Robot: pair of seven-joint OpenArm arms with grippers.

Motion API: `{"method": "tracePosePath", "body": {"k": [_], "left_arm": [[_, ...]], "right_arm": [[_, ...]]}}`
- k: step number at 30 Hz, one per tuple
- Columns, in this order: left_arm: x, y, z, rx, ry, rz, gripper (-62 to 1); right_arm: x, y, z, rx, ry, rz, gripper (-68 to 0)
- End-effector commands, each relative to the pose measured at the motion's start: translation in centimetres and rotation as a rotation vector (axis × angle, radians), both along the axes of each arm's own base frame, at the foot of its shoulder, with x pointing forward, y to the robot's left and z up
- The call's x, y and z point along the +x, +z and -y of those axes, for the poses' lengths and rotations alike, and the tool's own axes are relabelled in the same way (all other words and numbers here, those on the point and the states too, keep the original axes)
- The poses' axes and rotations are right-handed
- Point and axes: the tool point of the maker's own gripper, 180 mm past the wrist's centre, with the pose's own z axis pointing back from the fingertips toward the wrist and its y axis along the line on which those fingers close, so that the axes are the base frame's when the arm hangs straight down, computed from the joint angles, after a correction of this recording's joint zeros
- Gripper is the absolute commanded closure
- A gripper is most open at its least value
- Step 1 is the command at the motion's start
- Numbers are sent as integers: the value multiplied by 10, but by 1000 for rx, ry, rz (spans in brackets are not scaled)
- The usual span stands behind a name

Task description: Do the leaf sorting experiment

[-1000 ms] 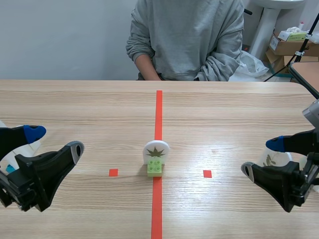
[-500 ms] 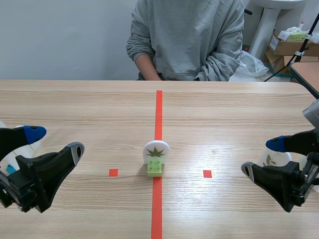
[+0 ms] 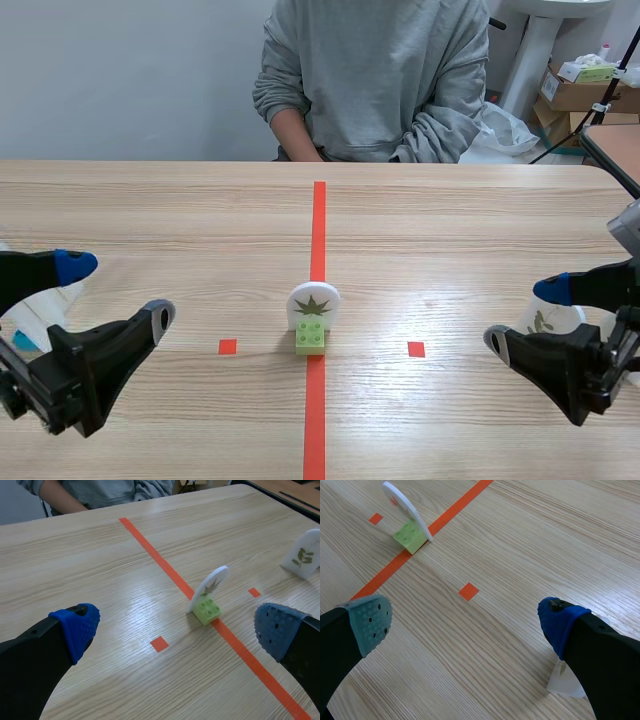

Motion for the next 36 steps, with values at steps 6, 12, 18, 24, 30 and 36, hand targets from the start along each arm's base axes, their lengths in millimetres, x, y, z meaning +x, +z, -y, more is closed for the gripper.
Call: {"method": "tracePosePath", "body": {"k": [6, 12, 18, 24, 30, 36], "left_arm": [[19, -5, -7, 82, -60, 31, -623], [26, -24, -3, 147, -153, 20, -623], [27, -41, 21, 156, -255, -1, -623], [29, -57, 45, 174, -342, -14, -623], [40, -70, 63, 142, -354, -31, -623], [48, -74, 86, 104, -387, -25, -623]], "right_arm": [[6, 13, -2, 18, 9, 39, -600], [6, 13, -2, 20, 8, 39, -600], [6, 13, -3, 22, 8, 39, -600], [6, 12, -8, 48, -3, 39, -600], [6, 12, -10, 55, -6, 39, -600], [6, 12, -10, 55, -6, 39, -600]]}}
